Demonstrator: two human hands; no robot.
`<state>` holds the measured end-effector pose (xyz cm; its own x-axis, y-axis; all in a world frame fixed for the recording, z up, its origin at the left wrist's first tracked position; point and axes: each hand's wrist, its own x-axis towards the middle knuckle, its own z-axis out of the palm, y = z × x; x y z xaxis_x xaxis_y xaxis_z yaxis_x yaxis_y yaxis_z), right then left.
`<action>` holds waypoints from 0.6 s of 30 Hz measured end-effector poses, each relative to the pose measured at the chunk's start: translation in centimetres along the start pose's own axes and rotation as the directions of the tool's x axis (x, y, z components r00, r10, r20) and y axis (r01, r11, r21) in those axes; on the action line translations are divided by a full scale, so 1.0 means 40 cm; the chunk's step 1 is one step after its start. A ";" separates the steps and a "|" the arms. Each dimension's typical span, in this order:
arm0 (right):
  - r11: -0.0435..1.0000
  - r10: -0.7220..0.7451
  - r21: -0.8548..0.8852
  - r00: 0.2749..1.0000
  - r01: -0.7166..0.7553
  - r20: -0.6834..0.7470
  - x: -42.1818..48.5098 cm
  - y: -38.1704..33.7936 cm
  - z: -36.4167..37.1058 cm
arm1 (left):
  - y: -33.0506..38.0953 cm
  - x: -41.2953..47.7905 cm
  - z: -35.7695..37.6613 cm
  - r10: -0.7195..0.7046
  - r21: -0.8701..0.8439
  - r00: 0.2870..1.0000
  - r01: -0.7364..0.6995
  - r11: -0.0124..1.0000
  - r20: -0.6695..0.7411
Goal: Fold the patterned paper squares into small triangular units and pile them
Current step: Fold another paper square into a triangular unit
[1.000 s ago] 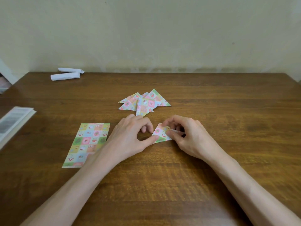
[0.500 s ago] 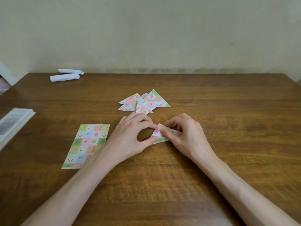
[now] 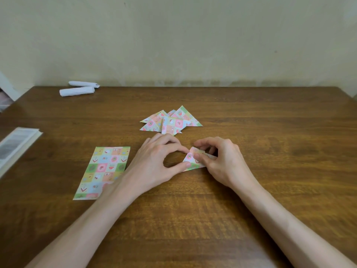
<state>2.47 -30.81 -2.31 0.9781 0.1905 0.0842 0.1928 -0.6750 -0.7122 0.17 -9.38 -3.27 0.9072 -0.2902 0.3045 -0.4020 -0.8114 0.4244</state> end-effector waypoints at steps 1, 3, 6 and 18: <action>1.000 -0.001 0.018 1.000 0.001 0.005 0.000 0.001 0.000 | 0.001 -0.001 0.000 0.000 0.003 1.000 0.000 1.000 0.000; 0.997 -0.010 0.077 1.000 0.010 0.001 -0.001 0.004 0.000 | 0.000 -0.002 0.001 -0.005 0.010 1.000 0.005 1.000 0.004; 0.978 -0.040 0.204 0.999 0.045 -0.030 0.001 0.010 0.003 | -0.001 -0.002 0.001 -0.011 0.015 1.000 0.010 1.000 0.014; 0.863 -0.082 0.492 0.994 0.110 -0.078 0.003 -0.012 0.000 | 0.008 0.012 -0.008 -0.141 -0.285 0.989 0.123 0.951 -0.043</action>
<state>2.48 -30.47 -1.97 0.9621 0.1889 0.1966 0.2353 -0.2110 -0.9487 0.44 -9.61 -2.70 0.9487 -0.1509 0.2777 -0.3056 -0.6626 0.6838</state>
